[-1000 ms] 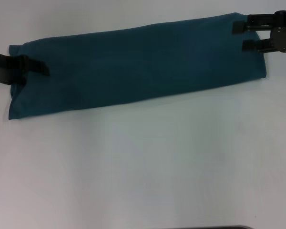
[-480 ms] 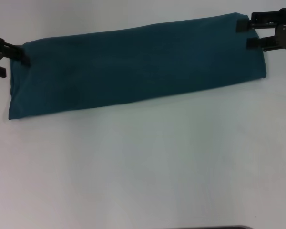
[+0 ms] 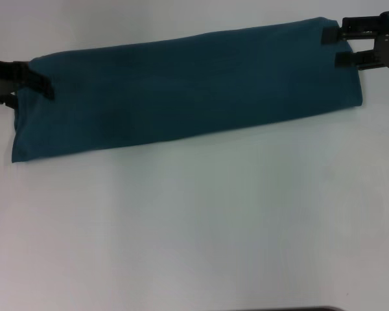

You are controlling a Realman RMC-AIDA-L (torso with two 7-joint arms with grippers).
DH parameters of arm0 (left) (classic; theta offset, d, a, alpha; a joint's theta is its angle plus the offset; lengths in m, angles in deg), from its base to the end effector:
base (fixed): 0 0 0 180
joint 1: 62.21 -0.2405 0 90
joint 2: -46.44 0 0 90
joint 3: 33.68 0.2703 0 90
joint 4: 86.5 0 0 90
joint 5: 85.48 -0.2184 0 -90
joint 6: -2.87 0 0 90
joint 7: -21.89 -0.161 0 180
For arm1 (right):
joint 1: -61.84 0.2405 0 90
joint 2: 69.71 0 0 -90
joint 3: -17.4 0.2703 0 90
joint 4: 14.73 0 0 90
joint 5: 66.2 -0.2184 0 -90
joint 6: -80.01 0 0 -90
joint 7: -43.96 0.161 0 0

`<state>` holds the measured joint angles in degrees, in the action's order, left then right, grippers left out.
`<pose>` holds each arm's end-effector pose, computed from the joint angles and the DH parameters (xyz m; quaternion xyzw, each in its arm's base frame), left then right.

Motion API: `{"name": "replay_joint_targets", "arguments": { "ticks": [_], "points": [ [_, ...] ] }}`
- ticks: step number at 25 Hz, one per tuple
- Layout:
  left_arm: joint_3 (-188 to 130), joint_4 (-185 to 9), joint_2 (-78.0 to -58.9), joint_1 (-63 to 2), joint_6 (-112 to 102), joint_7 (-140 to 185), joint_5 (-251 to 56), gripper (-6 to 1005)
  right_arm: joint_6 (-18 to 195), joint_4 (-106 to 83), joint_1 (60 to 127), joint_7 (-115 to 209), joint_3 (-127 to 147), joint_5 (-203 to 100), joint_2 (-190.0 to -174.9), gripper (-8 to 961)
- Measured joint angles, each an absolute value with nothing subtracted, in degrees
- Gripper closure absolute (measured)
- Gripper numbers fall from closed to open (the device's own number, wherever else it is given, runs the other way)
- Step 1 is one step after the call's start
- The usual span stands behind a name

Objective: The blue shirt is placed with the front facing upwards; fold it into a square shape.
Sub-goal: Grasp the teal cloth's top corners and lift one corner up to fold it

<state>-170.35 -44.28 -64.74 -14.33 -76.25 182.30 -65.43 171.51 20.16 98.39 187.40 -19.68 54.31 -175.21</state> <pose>-0.2894 0.4374 0.0443 -0.7151 -0.6498 0.0702 0.2479 0.2872 0.3922 0.0709 -0.7291 0.6483 0.2113 0.0590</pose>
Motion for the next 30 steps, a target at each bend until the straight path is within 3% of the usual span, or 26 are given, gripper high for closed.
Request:
{"name": "replay_joint_targets", "arguments": {
  "ticks": [6, 30],
  "points": [
    [-170.6, -44.3, -65.95, -14.1, -74.6, 183.7, -71.2, 206, 171.6, 20.1, 98.4, 187.6, -19.7, 54.2, -175.26, 89],
    [-171.4, -49.7, -65.73, -13.5, -70.4, 186.8, -71.5, 206, 171.6, 20.2, 98.6, 187.8, -19.7, 54.1, -175.0, 98]
  ]
}}
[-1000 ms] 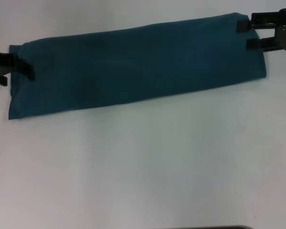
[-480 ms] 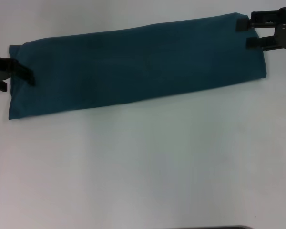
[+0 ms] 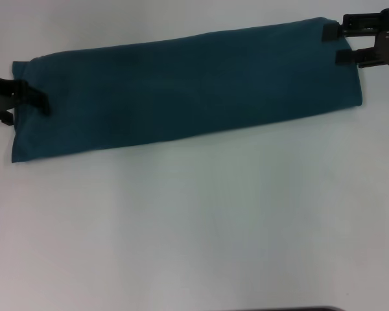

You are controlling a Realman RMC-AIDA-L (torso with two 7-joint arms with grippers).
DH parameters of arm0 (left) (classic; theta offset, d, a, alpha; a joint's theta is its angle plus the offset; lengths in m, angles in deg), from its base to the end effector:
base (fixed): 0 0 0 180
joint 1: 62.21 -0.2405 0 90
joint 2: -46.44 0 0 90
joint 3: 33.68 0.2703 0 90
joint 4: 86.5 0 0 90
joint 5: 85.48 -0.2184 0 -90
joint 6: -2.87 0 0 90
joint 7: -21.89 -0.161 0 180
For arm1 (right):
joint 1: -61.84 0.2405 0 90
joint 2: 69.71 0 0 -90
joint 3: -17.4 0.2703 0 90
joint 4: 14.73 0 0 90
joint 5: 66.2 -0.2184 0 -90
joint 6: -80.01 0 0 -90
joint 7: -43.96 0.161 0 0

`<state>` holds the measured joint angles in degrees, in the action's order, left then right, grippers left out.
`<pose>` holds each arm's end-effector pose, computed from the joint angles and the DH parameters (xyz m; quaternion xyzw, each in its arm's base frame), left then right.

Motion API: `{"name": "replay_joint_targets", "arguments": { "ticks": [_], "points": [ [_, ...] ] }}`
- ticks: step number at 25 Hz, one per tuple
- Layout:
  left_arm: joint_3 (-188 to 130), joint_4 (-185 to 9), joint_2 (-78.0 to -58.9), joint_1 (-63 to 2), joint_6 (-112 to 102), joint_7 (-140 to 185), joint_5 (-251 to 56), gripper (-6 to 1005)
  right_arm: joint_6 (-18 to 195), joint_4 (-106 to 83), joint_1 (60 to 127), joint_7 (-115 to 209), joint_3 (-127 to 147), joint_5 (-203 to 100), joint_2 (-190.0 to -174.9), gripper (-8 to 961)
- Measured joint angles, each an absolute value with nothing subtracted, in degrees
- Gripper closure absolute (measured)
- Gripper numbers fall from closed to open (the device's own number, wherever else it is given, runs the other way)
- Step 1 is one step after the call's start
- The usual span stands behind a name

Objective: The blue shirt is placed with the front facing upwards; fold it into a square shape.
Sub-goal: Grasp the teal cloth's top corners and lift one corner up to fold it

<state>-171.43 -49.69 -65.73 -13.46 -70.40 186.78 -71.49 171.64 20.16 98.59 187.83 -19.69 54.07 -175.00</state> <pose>-0.3097 0.4347 0.0281 -0.6776 -0.6762 0.0938 0.2733 0.2856 0.3936 0.0728 -0.7282 0.6489 0.2129 0.0581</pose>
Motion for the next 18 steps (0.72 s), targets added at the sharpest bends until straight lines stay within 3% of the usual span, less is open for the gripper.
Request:
{"name": "replay_joint_targets", "arguments": {
  "ticks": [18],
  "points": [
    [-171.2, -50.5, -65.55, -13.4, -68.9, 189.1, -72.2, 207, 171.6, 20.2, 98.7, 188.3, -19.7, 54.0, -175.0, 110]
  ]
}}
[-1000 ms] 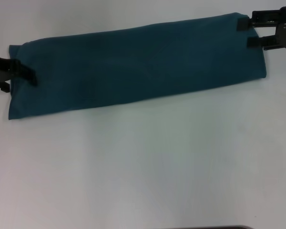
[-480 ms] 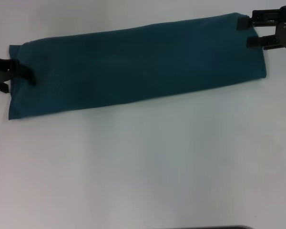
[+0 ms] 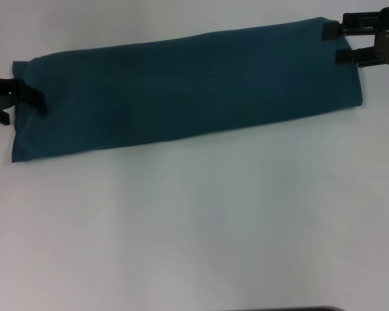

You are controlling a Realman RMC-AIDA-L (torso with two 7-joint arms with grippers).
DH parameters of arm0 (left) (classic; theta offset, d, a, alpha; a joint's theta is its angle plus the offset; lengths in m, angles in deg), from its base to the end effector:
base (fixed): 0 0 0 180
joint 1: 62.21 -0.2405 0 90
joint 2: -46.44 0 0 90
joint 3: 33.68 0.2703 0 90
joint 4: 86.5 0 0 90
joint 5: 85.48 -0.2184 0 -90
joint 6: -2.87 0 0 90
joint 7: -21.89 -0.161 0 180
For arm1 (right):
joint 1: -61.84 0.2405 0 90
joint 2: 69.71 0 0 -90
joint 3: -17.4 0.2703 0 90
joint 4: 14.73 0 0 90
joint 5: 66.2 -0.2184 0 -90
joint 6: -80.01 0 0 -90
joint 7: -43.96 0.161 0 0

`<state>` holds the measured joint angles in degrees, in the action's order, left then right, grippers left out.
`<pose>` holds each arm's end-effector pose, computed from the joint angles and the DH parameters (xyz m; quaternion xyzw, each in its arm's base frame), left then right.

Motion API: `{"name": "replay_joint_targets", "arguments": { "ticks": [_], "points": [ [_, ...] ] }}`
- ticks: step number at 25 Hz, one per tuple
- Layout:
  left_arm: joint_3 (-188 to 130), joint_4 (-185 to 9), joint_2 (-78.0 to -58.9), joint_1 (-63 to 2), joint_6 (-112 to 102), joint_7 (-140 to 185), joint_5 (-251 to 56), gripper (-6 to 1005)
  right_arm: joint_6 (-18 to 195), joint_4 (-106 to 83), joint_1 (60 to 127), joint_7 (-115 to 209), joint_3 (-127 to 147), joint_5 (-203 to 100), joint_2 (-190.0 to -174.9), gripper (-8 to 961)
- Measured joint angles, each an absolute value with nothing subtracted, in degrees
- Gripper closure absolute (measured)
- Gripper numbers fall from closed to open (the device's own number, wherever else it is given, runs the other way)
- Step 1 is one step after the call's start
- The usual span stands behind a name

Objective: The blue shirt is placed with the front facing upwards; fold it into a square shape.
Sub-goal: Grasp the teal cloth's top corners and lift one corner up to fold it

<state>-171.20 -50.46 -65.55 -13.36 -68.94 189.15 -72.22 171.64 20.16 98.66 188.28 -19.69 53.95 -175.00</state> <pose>-0.3133 0.4365 0.0289 -0.6629 -0.6861 0.0917 0.2853 0.2848 0.3941 0.0729 -0.7259 0.6511 0.2142 0.0569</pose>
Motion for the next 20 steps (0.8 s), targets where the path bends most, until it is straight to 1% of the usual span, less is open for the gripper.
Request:
{"name": "replay_joint_targets", "arguments": {
  "ticks": [20],
  "points": [
    [-170.3, -52.7, -65.44, -12.5, -68.6, 188.6, -72.0, 207, 171.8, 20.2, 98.7, 188.3, -19.7, 53.9, -175.0, 123]
  ]
}}
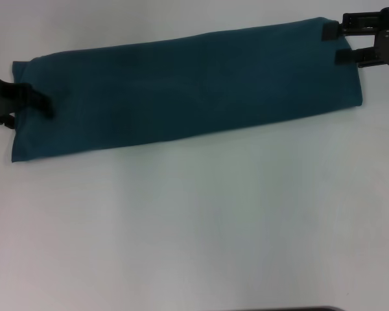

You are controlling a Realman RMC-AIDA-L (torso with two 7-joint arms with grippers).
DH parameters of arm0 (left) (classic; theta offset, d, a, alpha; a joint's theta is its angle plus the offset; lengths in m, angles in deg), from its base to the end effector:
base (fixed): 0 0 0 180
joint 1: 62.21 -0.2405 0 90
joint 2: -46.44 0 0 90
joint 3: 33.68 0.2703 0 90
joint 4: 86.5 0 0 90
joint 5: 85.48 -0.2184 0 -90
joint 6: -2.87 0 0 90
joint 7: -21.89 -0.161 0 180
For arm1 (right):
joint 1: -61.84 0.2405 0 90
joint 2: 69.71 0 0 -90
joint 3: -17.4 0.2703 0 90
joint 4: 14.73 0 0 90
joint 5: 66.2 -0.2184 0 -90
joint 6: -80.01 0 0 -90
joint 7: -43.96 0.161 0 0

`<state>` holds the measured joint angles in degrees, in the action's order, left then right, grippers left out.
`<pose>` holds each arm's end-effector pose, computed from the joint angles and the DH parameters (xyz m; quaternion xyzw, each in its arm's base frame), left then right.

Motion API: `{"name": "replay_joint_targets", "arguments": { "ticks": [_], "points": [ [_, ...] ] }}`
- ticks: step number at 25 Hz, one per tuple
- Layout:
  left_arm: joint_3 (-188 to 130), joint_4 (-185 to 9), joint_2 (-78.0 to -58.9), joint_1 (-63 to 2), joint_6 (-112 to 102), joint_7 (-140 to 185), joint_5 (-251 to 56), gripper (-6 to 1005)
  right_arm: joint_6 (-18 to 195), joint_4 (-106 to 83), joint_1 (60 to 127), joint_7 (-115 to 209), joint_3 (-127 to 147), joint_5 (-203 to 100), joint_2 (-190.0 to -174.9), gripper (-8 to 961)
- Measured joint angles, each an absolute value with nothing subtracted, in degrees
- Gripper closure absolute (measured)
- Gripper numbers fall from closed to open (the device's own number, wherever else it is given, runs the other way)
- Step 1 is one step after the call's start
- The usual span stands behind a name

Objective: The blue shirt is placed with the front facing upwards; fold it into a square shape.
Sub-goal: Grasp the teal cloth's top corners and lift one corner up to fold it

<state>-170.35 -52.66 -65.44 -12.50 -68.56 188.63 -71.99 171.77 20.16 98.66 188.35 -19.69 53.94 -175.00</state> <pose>-0.3112 0.4357 0.0210 -0.6699 -0.6820 0.1024 0.2750 0.2846 0.3938 0.0729 -0.7258 0.6514 0.2140 0.0557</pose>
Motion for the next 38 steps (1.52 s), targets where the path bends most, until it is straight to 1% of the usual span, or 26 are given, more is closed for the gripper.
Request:
{"name": "replay_joint_targets", "arguments": {
  "ticks": [15, 20, 28, 38],
  "points": [
    [-171.1, -52.5, -65.7, -11.9, -70.5, 185.7, -67.9, 206, 171.8, 20.2, 98.6, 188.4, -19.7, 53.9, -174.86, 133],
    [-171.1, -51.6, -65.14, -12.5, -70.1, 186.9, -68.1, 207, 171.8, 20.2, 98.6, 188.4, -19.7, 53.9, -174.8, 136],
    [-170.8, -49.9, -64.92, -13.2, -70.0, 188.4, -70.1, 207, 171.8, 20.2, 98.7, 188.7, -19.3, 53.9, -174.81, 142],
    [-170.8, -50.5, -65.3, -13.1, -69.5, 189.2, -71.5, 207, 171.8, 20.2, 98.8, 188.9, -19.1, 53.9, -174.66, 148]
  ]
}}
